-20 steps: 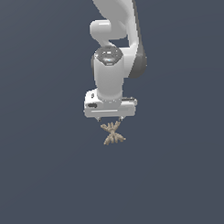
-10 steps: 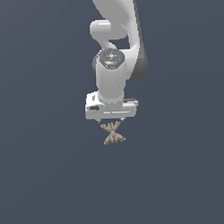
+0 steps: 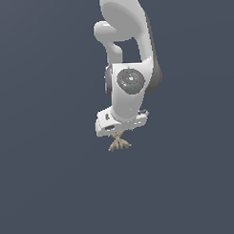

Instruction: Pick up the object and move it to a goal position.

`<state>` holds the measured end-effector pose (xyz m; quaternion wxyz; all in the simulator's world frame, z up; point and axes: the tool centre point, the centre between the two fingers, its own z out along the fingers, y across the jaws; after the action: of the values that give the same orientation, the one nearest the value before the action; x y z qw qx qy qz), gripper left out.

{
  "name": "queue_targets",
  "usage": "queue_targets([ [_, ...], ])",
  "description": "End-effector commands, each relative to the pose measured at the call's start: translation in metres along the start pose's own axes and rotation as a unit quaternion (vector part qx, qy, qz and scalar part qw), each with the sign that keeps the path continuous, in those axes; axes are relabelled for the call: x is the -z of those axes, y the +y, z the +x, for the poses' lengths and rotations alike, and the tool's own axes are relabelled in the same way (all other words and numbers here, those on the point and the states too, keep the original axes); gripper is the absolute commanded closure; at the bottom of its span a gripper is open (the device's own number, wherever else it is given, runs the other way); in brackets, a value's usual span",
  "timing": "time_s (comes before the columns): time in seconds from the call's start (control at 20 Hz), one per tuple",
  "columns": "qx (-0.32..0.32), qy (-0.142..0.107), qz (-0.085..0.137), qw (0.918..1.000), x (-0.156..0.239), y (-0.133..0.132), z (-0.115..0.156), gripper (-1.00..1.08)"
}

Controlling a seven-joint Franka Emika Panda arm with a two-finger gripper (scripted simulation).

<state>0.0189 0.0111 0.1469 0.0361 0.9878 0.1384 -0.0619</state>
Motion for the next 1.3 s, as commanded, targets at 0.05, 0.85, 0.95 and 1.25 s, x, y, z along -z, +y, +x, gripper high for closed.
queue_targets([
  [0.05,0.06,-0.029,-0.007,0.9977,-0.013,-0.008,0.01,-1.0],
  [0.85,0.299,-0.162,-0.02,0.9401,-0.074,-0.039,0.037,-1.0],
  [0.95,0.315,-0.171,-0.019,0.9334,-0.078,-0.04,0.038,-1.0],
  [1.25,0.341,-0.189,-0.018,0.9207,-0.086,-0.044,0.04,-1.0],
])
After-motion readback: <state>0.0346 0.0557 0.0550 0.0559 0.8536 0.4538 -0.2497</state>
